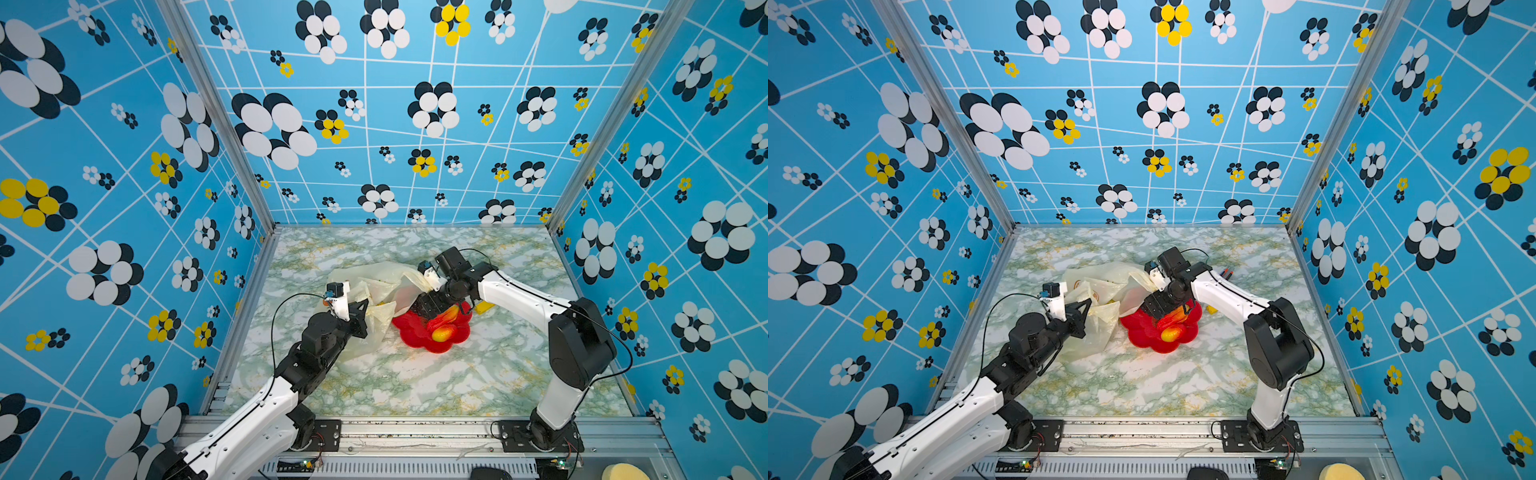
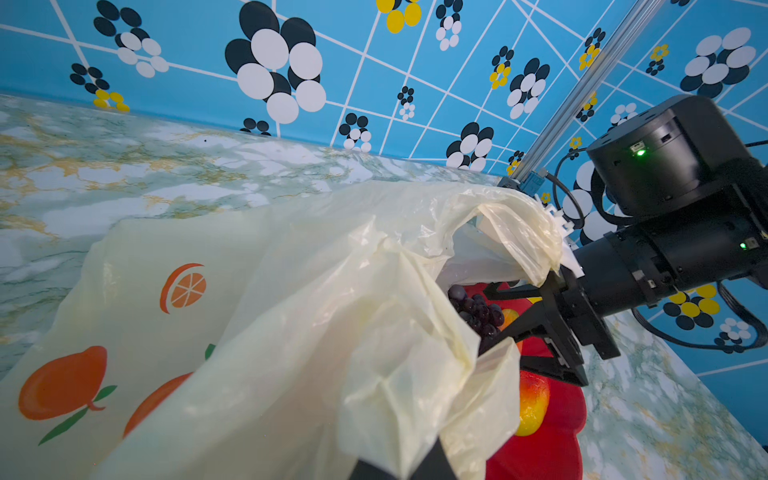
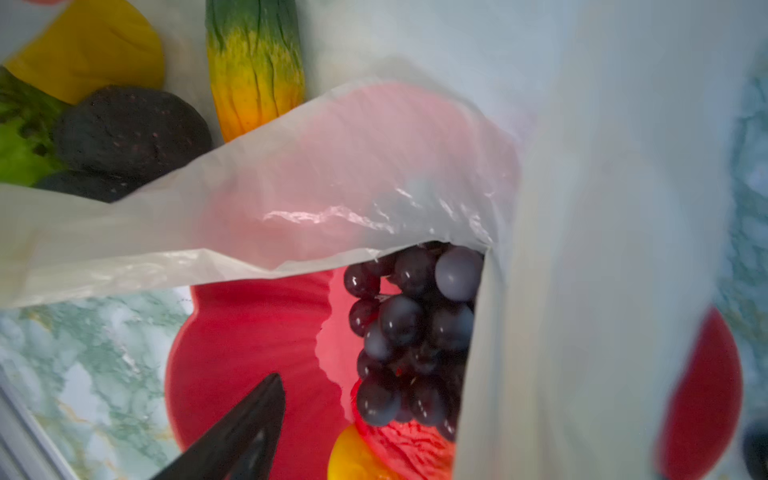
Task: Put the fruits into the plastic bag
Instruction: 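Lower the right gripper and close it on the grape bunch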
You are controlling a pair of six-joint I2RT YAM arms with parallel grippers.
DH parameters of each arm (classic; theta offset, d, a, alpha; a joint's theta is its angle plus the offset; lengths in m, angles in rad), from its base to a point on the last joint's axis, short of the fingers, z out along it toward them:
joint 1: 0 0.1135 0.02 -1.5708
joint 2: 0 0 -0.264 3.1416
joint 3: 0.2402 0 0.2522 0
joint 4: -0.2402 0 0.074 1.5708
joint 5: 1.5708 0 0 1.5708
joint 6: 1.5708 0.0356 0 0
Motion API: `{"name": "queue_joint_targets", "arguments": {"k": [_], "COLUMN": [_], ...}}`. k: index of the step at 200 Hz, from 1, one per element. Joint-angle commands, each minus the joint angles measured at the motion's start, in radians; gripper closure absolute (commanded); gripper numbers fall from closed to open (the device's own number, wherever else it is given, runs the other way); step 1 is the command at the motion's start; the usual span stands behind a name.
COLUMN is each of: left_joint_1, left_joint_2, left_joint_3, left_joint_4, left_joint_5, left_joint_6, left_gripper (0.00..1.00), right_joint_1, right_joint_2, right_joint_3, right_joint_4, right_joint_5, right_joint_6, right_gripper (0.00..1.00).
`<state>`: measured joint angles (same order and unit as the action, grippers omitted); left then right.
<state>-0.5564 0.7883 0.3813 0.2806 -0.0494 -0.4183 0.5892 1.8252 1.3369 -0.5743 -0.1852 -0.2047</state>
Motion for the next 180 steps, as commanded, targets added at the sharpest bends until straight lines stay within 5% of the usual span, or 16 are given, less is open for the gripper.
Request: {"name": "queue_joint_targets", "arguments": {"k": [1, 55, 125, 180], "left_joint_1": [0.011, 0.015, 0.019, 0.020], "left_joint_2": [0.010, -0.004, -0.032, -0.055], "left_joint_3": [0.039, 0.056, 0.057, 0.068], "left_joint_4": [0.000, -0.021, -0.044, -0.070], "left_joint_5": [0.000, -0.001, -0.007, -0.011], "left_joint_6": [0.001, 0.000, -0.024, -0.039], "left_gripper": [1.00, 1.00, 1.00, 1.00], "right_joint_1": [0.010, 0.031, 0.029, -0.026], "right_joint_2": [0.071, 0.225, 0.247, 0.189], "right_joint_3": [0.050, 0.199, 0.161, 0.079], "right_joint_4": [-0.018, -0.155, -0.045, 0.120], "right_joint_5": [0.005, 0.040, 0.036, -0.099], "right_joint_6": [-0.216, -0.325, -0.250, -0.136], "right_gripper": [0.06, 0.04, 0.15, 0.58]}}
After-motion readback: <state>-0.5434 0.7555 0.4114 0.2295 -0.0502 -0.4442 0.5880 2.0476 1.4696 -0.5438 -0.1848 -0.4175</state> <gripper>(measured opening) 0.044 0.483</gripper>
